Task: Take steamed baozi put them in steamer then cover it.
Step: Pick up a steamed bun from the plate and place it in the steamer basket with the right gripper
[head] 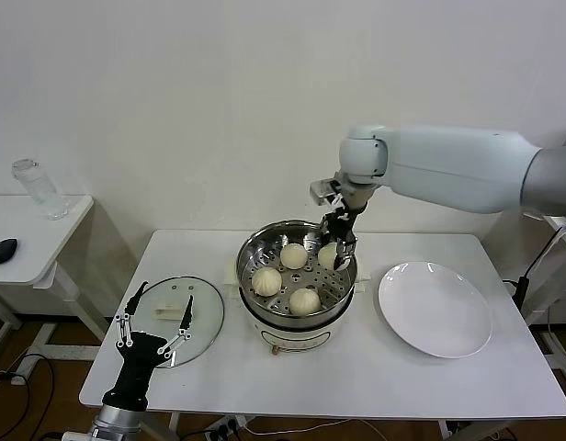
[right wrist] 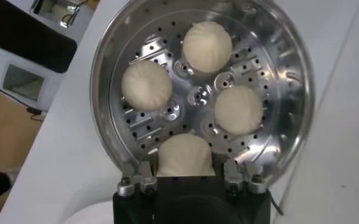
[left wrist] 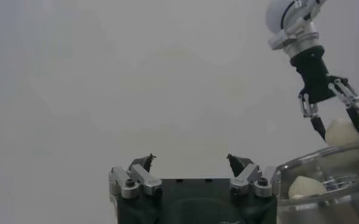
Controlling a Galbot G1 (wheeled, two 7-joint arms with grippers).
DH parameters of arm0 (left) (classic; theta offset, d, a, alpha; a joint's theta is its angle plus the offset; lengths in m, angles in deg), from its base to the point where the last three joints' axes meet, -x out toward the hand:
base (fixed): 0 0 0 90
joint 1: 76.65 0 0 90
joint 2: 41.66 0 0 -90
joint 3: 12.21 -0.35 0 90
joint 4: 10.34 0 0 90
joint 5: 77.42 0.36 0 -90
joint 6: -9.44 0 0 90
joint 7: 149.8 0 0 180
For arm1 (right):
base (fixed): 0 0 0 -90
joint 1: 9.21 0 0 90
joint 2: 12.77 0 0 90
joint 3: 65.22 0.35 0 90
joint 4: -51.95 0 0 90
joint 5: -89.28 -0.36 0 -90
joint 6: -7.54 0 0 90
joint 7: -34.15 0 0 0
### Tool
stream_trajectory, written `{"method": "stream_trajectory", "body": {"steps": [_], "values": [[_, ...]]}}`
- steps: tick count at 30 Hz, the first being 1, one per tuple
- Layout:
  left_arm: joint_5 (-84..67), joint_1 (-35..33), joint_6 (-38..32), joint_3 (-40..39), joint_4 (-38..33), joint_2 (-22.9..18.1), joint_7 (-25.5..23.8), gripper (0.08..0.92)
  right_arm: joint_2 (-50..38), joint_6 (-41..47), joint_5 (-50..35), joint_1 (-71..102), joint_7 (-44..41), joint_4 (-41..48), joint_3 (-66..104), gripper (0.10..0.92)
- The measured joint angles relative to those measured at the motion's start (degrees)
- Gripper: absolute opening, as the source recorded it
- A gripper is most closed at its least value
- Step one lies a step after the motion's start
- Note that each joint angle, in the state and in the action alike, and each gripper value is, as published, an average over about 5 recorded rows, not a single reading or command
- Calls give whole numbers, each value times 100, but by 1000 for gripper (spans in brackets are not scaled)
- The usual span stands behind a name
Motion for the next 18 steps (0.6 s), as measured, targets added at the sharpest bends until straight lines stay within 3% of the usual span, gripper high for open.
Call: {"method": "stream_trajectory", "body": {"steps": [18], "values": [[-25, 53, -21, 115, 42, -16, 1, 823, 274, 54, 274, 469, 141, 299, -61, 629]]}}
